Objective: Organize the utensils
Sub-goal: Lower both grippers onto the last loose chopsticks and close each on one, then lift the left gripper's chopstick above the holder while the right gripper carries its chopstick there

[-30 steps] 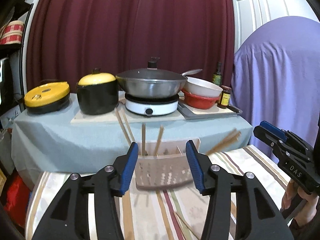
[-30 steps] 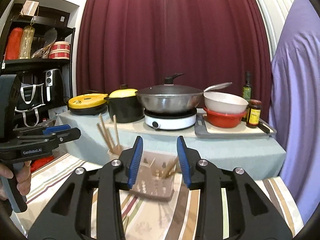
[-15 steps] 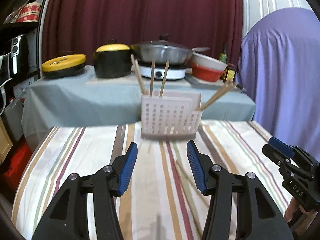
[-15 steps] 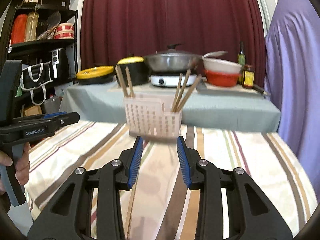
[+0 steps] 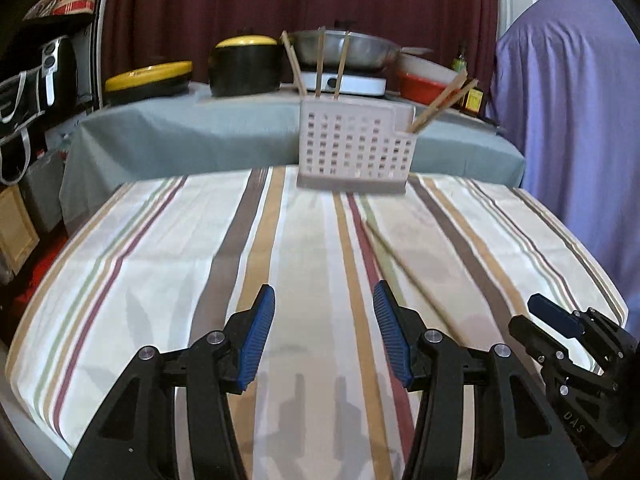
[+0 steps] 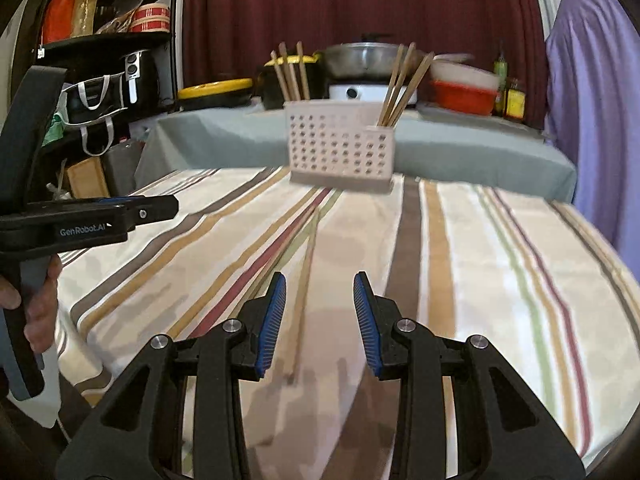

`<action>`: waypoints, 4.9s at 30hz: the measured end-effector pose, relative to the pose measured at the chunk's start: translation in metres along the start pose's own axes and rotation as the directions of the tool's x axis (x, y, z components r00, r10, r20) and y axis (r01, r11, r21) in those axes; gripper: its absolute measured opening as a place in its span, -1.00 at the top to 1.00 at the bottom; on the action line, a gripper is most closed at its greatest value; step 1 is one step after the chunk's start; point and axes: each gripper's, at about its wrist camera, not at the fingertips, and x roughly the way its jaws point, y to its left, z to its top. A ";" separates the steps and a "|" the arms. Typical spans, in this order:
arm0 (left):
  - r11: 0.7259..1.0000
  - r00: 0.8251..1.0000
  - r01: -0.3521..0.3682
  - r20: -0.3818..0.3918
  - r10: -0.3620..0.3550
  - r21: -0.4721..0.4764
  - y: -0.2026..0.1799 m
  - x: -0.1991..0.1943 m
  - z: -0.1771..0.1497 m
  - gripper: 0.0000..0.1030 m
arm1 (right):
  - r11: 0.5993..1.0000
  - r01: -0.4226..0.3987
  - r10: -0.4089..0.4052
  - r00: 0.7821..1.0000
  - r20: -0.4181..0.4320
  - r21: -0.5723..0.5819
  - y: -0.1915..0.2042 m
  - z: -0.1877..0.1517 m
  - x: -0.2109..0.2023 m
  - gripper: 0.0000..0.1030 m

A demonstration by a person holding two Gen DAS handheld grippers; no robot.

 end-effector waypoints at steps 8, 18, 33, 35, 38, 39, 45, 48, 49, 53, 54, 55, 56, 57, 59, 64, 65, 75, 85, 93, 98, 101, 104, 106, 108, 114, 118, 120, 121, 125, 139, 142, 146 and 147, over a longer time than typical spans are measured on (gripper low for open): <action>1.000 1.000 0.000 -0.029 0.000 -0.012 -0.001 -0.001 -0.023 0.01 | 0.999 -0.022 0.020 0.999 -0.047 -0.032 0.011 -0.016 0.010 0.35; 0.999 0.998 0.037 -0.050 -0.036 0.003 -0.016 0.003 -0.035 0.01 | 1.000 -0.026 0.024 0.992 -0.125 -0.013 0.008 -0.029 0.026 0.76; 0.994 0.994 0.097 -0.065 -0.093 0.053 -0.049 0.010 -0.046 0.01 | 1.000 0.006 -0.005 0.997 -0.076 0.017 -0.005 -0.025 0.013 0.88; 0.993 0.993 0.100 -0.066 -0.096 0.066 -0.057 0.012 -0.048 0.01 | 1.000 0.016 -0.015 0.998 -0.067 0.022 -0.008 -0.025 0.009 0.87; 0.992 0.992 0.103 -0.080 -0.097 0.078 -0.064 0.017 -0.052 0.02 | 0.999 0.021 -0.019 0.998 -0.061 0.034 -0.013 -0.024 0.006 0.87; 0.991 0.992 0.103 -0.084 -0.096 0.080 -0.065 0.018 -0.053 0.04 | 0.999 0.023 -0.021 0.998 -0.059 0.036 -0.014 -0.024 0.005 0.88; 0.991 0.991 0.092 -0.106 -0.081 0.099 -0.073 0.023 -0.061 0.46 | 0.999 0.022 -0.020 0.999 -0.048 0.049 -0.019 -0.023 0.002 0.87; 0.991 0.991 0.090 -0.106 -0.080 0.100 -0.074 0.023 -0.062 0.52 | 0.998 0.019 -0.017 0.999 -0.045 0.052 -0.019 -0.023 0.002 0.87; 0.991 0.991 0.088 -0.106 -0.078 0.100 -0.074 0.023 -0.062 0.53 | 0.998 0.019 -0.017 0.999 -0.043 0.052 -0.020 -0.023 0.002 0.87; 0.991 0.992 0.080 -0.111 -0.068 0.104 -0.076 0.022 -0.063 0.53 | 0.998 0.018 -0.015 0.999 -0.041 0.056 -0.020 -0.023 0.002 0.87; 0.992 0.992 0.078 -0.107 -0.066 0.104 -0.076 0.021 -0.064 0.53 | 0.998 0.017 -0.015 0.999 -0.040 0.057 -0.020 -0.023 0.001 0.87; 0.992 0.992 0.077 -0.107 -0.065 0.104 -0.076 0.021 -0.064 0.53 | 0.998 0.018 -0.016 0.999 -0.039 0.057 -0.019 -0.023 0.001 0.87; 0.992 0.992 0.077 -0.106 -0.066 0.103 -0.076 0.020 -0.064 0.53 | 0.998 0.018 -0.016 0.999 -0.038 0.058 -0.019 -0.023 0.000 0.87; 0.992 0.992 0.078 -0.107 -0.067 0.102 -0.075 0.021 -0.064 0.53 | 0.998 0.019 -0.017 0.999 -0.037 0.058 -0.019 -0.023 0.000 0.87; 0.992 0.992 0.074 -0.107 -0.064 0.098 -0.075 0.020 -0.065 0.63 | 0.998 0.019 -0.017 0.999 -0.035 0.059 -0.019 -0.023 0.000 0.87; 0.994 0.990 0.088 -0.112 -0.080 0.063 -0.067 0.019 -0.065 0.82 | 0.998 0.020 -0.018 0.999 -0.032 0.058 -0.020 -0.023 -0.001 0.87; 0.994 0.990 0.088 -0.112 -0.080 0.062 -0.067 0.018 -0.066 0.83 | 0.998 0.020 -0.018 0.999 -0.032 0.057 -0.020 -0.023 -0.001 0.87; 0.995 0.993 0.084 -0.091 -0.079 0.059 -0.065 0.012 -0.065 0.86 | 0.998 0.025 -0.024 0.999 -0.024 0.051 -0.018 -0.019 -0.005 0.87; 0.994 0.999 0.049 0.010 -0.051 0.094 -0.061 -0.006 -0.051 0.87 | 0.998 0.044 -0.045 0.999 0.030 0.043 -0.018 -0.010 -0.019 0.88; 0.993 0.996 0.033 0.082 -0.043 0.114 -0.060 -0.020 -0.037 0.88 | 0.998 0.054 -0.056 0.995 0.083 0.026 -0.014 0.002 -0.033 0.88; 0.994 0.992 0.034 0.118 -0.046 0.104 -0.057 -0.028 -0.025 0.87 | 0.998 0.064 -0.065 0.990 0.124 0.012 -0.013 0.013 -0.042 0.87; 0.995 0.988 0.033 0.145 -0.047 0.097 -0.054 -0.034 -0.017 0.88 | 0.998 0.067 -0.068 0.987 0.148 0.010 -0.014 0.021 -0.048 0.87; 0.996 0.983 0.032 0.176 -0.047 0.087 -0.048 -0.043 -0.007 0.88 | 0.997 0.073 -0.073 0.982 0.173 0.009 -0.015 0.030 -0.055 0.88; 0.996 0.980 0.028 0.195 -0.044 0.083 -0.047 -0.047 -0.002 0.88 | 0.997 0.077 -0.077 0.978 0.193 0.008 -0.016 0.038 -0.059 0.87; 0.997 0.977 0.027 0.210 -0.043 0.078 -0.046 -0.052 0.004 0.88 | 0.997 0.079 -0.079 0.975 0.207 0.008 -0.018 0.044 -0.063 0.87; 0.998 0.970 0.023 0.239 -0.038 0.065 -0.037 -0.063 0.018 0.88 | 0.996 0.085 -0.085 0.967 0.238 0.013 -0.022 0.059 -0.071 0.88; 0.998 0.967 0.021 0.252 -0.036 0.064 -0.033 -0.070 0.027 0.88 | 0.996 0.086 -0.088 0.964 0.252 0.017 -0.025 0.069 -0.074 0.88; 0.998 0.965 0.020 0.261 -0.036 0.066 -0.032 -0.073 0.031 0.88 | 0.996 0.085 -0.087 0.963 0.257 0.017 -0.027 0.073 -0.074 0.88; 0.998 0.964 0.020 0.265 -0.036 0.065 -0.031 -0.074 0.034 0.88 | 0.996 0.087 -0.088 0.962 0.259 0.017 -0.027 0.076 -0.075 0.88; 0.998 0.961 0.021 0.274 -0.038 0.064 -0.028 -0.077 0.042 0.88 | 0.996 0.086 -0.088 0.961 0.264 0.019 -0.030 0.085 -0.074 0.87; 0.996 0.960 0.090 0.264 -0.092 0.019 -0.010 -0.086 0.074 0.88 | 0.998 0.066 -0.070 0.963 0.261 0.022 -0.034 0.111 -0.072 0.87; 0.997 0.961 0.073 0.264 -0.080 0.033 -0.010 -0.089 0.081 0.88 | 0.998 0.064 -0.067 0.963 0.260 0.017 -0.034 0.117 -0.071 0.88; 0.996 0.962 0.080 0.258 -0.086 0.032 -0.006 -0.089 0.091 0.88 | 0.998 0.057 -0.058 0.964 0.260 0.011 -0.036 0.125 -0.068 0.88; 0.996 0.962 0.081 0.260 -0.086 0.031 -0.005 -0.089 0.093 0.88 | 0.998 0.055 -0.056 0.963 0.262 0.009 -0.037 0.128 -0.067 0.88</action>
